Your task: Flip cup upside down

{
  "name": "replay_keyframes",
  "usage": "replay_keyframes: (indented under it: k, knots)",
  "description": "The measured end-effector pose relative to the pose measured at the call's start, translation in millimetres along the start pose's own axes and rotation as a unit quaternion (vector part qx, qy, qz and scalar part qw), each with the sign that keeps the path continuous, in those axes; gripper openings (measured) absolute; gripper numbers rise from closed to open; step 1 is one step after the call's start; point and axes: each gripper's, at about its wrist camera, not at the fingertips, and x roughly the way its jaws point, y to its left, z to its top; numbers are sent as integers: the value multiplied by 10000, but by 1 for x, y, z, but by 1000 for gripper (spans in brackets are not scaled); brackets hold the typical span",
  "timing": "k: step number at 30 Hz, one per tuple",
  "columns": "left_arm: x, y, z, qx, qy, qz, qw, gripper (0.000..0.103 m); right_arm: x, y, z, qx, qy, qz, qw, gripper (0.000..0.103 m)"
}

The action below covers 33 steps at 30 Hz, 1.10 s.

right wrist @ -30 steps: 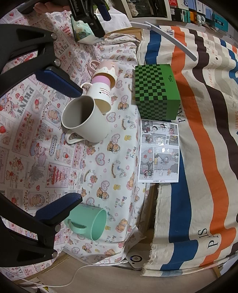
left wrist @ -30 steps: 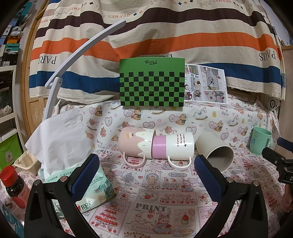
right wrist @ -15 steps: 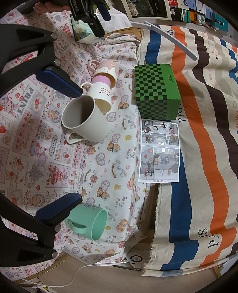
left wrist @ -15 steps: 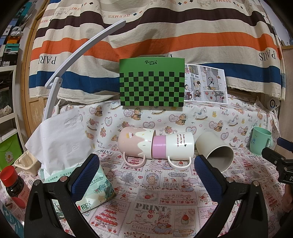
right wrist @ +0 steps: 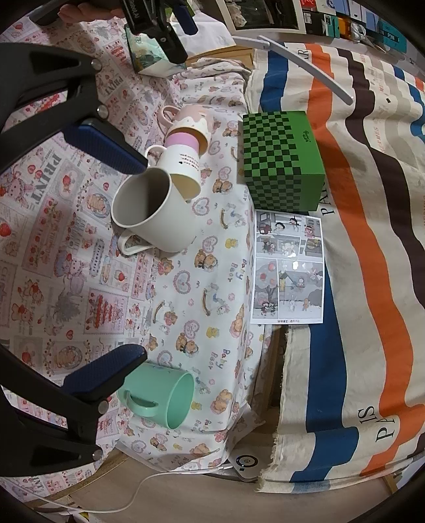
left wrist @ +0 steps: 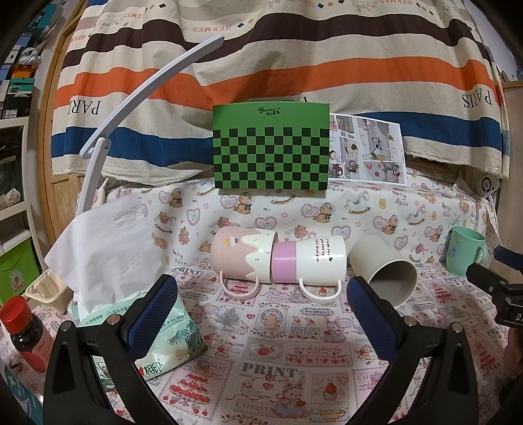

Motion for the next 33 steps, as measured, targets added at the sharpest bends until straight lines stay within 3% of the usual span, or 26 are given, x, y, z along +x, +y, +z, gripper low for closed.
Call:
replay_keyframes:
  k: [9, 15, 21, 27, 30, 33]
  knots:
    - [0, -1, 0, -9, -6, 13, 10000, 103, -2, -10, 1, 300, 11, -58, 9995, 103]
    - [0, -3, 0, -2, -10, 62, 10000, 103, 13, -27, 8, 1227, 828, 454, 9879, 103]
    - [-1, -4, 0, -17, -22, 73, 10000, 103, 29, -24, 45, 1183, 1487, 260, 9814, 103]
    - [-1, -4, 0, -18, -20, 74, 10000, 103, 72, -15, 87, 1391, 2404, 577, 9589, 103]
    - [-1, -4, 0, -26, -19, 73, 10000, 103, 110, -7, 100, 1722, 2963, 876, 9354, 100]
    - [-2, -4, -1, -26, -16, 81, 10000, 103, 148, 3, 95, 1857, 3546, 901, 9120, 99]
